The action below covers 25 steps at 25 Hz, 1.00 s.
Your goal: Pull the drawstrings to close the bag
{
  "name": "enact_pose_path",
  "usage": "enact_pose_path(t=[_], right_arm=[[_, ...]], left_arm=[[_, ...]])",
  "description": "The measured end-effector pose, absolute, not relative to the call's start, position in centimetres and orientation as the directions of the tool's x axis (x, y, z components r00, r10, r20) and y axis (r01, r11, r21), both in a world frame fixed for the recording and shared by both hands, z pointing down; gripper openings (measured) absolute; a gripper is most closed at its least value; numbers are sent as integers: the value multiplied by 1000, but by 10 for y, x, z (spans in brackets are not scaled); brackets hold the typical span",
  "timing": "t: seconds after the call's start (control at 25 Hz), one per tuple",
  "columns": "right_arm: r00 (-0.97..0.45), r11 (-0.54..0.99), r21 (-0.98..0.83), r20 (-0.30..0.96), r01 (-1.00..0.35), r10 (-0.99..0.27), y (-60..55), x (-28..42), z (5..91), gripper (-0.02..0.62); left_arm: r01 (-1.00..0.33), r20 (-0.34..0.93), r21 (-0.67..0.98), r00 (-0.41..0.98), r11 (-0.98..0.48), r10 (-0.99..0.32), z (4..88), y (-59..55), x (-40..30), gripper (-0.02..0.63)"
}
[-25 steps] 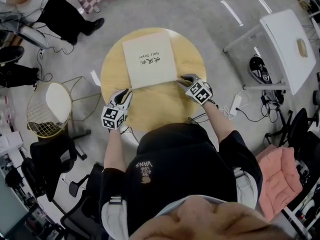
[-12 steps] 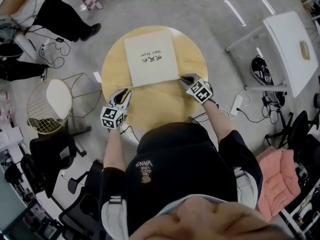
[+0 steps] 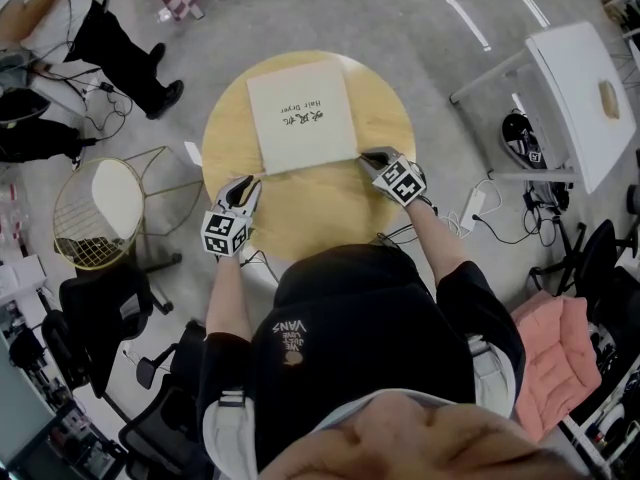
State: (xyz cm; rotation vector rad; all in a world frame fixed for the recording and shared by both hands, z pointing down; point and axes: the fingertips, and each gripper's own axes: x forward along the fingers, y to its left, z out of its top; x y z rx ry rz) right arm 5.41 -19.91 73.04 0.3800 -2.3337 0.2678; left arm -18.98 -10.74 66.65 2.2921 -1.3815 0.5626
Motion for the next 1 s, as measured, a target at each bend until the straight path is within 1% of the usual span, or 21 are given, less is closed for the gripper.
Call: enact_pose_path(t=[0.08,0.2,0.44,0.76,1.0], right_arm=[[-676,935,-82,713,-344,-186,-199,54,730,12],[-667,936,-80,722,-343,-183,-198,55,730,9],[-668,928,-96,721,-361,-185,-199,51,732,8],[-659,919,-106,728,-379,-188,-199,53,730,8],[-652,916,-103,734,-387,-193,-199,54,728,8]], left_arm=[[-887,559,100,425,-451,-712,671,-108,-191,114],[-865,595,62,433,-499,-677,678,-110,-190,133],[-801,669,9,450,-599,-592,694,-114,-187,133],[-734,713,-5,474,-679,-518,711,-117,-180,133],[-701,762,-43,437,-712,-477,734,-111,-184,132]])
